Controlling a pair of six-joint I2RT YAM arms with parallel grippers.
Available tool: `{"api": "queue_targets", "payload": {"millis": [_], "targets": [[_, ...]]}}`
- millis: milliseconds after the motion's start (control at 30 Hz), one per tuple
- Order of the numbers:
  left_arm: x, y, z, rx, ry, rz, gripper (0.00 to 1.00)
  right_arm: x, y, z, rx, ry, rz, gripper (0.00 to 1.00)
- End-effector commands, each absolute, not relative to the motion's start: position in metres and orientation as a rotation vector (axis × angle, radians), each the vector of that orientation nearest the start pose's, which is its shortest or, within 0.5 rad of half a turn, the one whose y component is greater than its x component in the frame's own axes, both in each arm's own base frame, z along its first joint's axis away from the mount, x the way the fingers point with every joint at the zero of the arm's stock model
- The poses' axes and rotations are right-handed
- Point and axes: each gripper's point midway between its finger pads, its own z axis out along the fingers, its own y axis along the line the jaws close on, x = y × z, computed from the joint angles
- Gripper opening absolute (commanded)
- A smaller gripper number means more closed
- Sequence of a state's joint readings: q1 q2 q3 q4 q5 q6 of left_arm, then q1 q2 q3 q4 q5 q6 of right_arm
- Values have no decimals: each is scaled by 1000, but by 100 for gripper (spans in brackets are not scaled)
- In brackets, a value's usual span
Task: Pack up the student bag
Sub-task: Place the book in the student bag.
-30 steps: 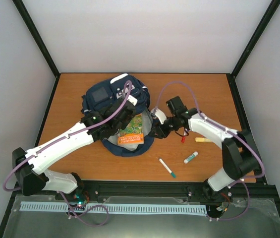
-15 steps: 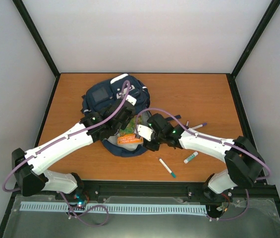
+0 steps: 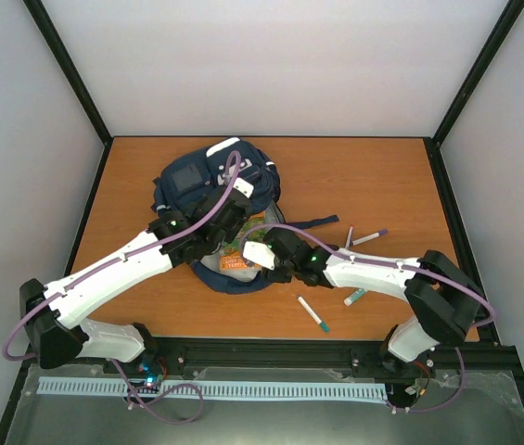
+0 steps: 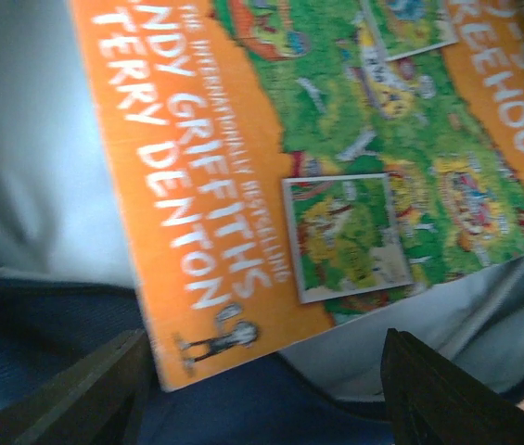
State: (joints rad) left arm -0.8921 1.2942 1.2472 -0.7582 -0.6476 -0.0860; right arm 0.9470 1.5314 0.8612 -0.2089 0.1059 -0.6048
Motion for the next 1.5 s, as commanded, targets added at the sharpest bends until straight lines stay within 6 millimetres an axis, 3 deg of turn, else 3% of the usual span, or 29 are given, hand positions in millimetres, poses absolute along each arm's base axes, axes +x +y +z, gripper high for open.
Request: {"api": "queue_targets", "payload": {"millis": [0,233,333,433,633,800,867,967,1067,1467], "targets": [[302,-192,300,439,2028,193,1,281,318,103,-1560,1695,-157,69],[301,-191,304,438,2022,189,1,318,319,134,-1373,1671,-260,67],[301,-191,303,438,2021,192,1,328,316,139,-1322,1710,-257,67],[301,-191,302,440,2024,195,1,316,319,127,-1400,1727,-200,67],[302,-193,303,438,2023,186,1,265,312,91,-1677,1687,-35,62],[303,-196,303,439,2025,166,1,242,303,78,-1769,1686,35,49],[303,-198,302,443,2028,160,1,238,305,77,-1778,1684,62,36],[304,-201,301,448,2033,149,1,239,313,76,-1784,1677,81,16],[303,-203,300,453,2038,132,1,243,323,73,-1787,1677,87,5],[298,-207,294,485,2062,92,1,268,355,62,-1784,1669,50,3]]}}
